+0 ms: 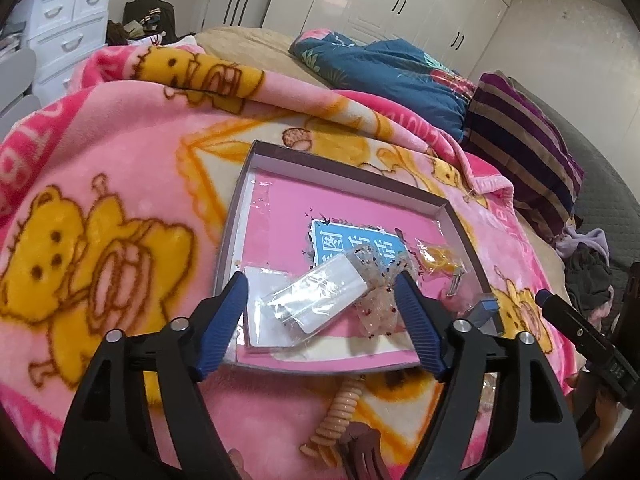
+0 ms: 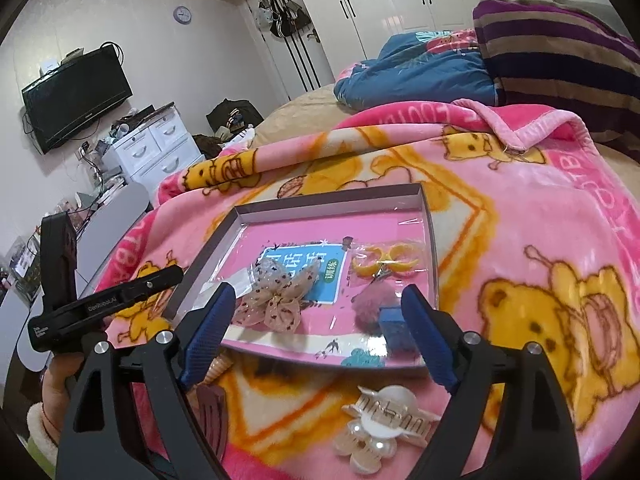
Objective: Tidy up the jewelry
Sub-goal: 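Lower and release the clear bag in the box while the right tool releases the pompom clip, then withdraw both tools and reach toward the brown clip and pearl claw clip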
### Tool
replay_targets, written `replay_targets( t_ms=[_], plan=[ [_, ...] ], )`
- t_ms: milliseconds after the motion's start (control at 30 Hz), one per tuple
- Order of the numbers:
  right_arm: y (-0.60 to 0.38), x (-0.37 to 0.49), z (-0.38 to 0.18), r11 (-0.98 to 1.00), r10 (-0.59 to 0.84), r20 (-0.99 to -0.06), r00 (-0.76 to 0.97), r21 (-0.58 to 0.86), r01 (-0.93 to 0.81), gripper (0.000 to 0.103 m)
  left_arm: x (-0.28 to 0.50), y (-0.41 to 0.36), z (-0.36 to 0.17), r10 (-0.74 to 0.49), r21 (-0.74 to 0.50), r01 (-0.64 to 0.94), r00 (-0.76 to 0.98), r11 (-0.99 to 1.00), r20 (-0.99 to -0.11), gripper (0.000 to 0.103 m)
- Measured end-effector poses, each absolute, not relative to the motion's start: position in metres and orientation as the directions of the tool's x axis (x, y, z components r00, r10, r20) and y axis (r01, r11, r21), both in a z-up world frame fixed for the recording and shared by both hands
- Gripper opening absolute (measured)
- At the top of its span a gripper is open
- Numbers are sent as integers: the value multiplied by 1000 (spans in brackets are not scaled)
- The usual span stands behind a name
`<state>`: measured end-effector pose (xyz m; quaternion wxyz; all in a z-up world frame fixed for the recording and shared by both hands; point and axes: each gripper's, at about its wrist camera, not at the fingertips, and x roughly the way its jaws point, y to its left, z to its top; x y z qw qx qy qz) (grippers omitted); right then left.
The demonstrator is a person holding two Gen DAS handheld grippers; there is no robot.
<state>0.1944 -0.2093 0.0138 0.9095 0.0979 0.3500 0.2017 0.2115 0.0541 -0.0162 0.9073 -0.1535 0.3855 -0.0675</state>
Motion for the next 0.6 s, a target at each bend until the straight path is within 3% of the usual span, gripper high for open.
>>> replay_targets(
  t_ms=[67, 167, 267, 600],
  plan=[
    [-211, 191, 15, 900, 434, -596, 676, 318, -297, 85, 207, 53, -10, -224, -310, 6, 704, 951, -674, 80],
    [-215, 185, 19, 901, 431, -589, 684, 321, -292, 86, 201, 53, -2, -215, -303, 6, 716, 953, -664, 82],
    [-219, 181, 23, 903, 427, -584, 691, 320, -288, 88, 195, 53, 7, -207, -299, 3, 729, 954, -652, 92],
    [-223, 167, 40, 901, 430, -554, 713, 317, -296, 93, 172, 54, 25, -188, -291, -6, 749, 957, -635, 94]
  ],
)
